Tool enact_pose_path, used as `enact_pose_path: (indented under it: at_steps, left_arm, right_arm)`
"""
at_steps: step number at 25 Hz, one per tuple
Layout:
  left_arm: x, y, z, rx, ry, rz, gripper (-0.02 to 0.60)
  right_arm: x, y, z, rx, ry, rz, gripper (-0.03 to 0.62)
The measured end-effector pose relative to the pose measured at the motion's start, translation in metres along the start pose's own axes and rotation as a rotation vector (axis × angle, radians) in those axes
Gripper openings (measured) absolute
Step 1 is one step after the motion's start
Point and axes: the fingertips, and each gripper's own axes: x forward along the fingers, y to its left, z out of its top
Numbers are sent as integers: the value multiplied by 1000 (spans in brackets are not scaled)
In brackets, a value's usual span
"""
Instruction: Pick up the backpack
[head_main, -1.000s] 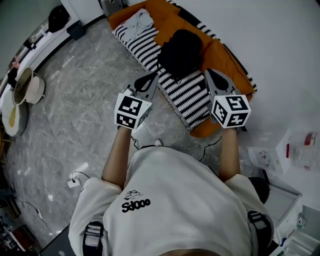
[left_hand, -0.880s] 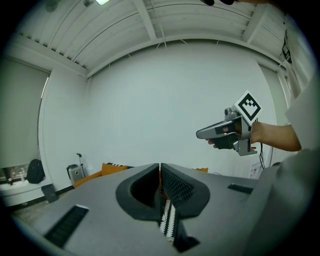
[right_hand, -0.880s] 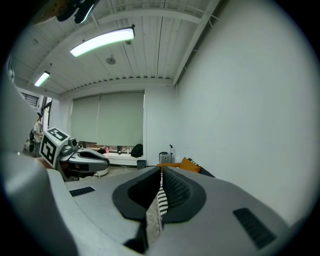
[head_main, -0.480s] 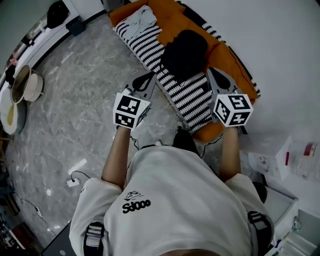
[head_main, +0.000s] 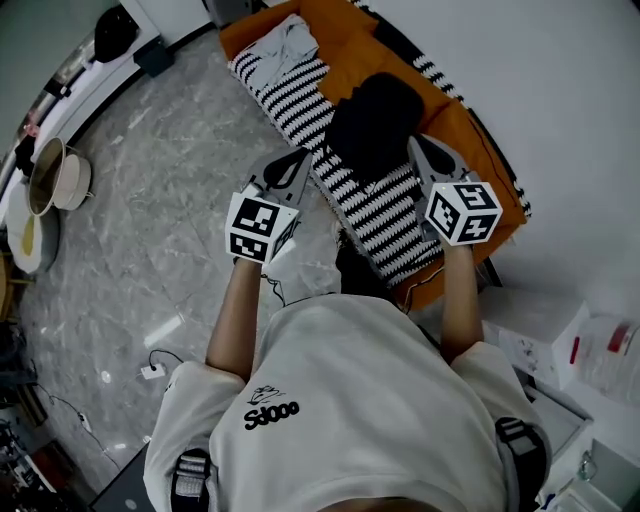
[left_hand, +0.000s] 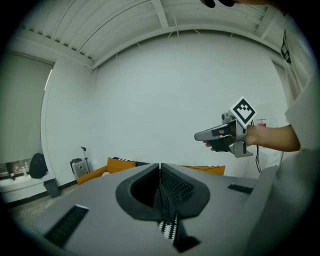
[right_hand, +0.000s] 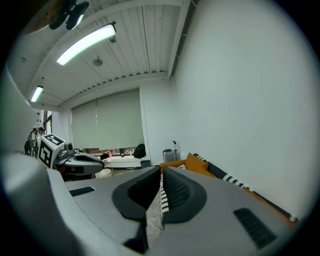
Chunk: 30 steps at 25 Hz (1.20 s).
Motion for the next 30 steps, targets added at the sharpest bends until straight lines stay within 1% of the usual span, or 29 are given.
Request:
enact_pose_path:
  at_steps: [3,7,10,14,17,18,20,21,24,30]
  left_arm:
    - [36,24,2,-9,29,15,26]
    - [84,50,-2,-26,72,20,26]
    - [121,66,-4,-31,96,17,26]
    - [165,91,-6,-56,144,29,26]
    - [204,111,-12,-59,185,33,26]
    - [213,115,-15,-58,201,34,26]
    - [227,120,-22,-54,224,39,27]
    - [234,123,-25,-56,230,42,26]
    - [262,135,-35,-72,253,48,26]
    - [310,138,-54,-90,313,49,26]
  right_arm:
    - [40,-29,5,28,14,17,37]
    - [89,-69,-1,58,61,37,37]
    - [126,-107,-10,96,91,34,37]
    - [174,-159,-22,183,126,17,38]
    - [214,-200,-33,239,151,-2,41]
    - [224,-209,-38,254,161,-2,51]
    - [238,-222,-50,273,183,6,122]
    - [244,-228,-55,278,193,8,138]
    - [269,-250,-72,296,229,6,154]
    - [308,-291,-108,392,298,26,178]
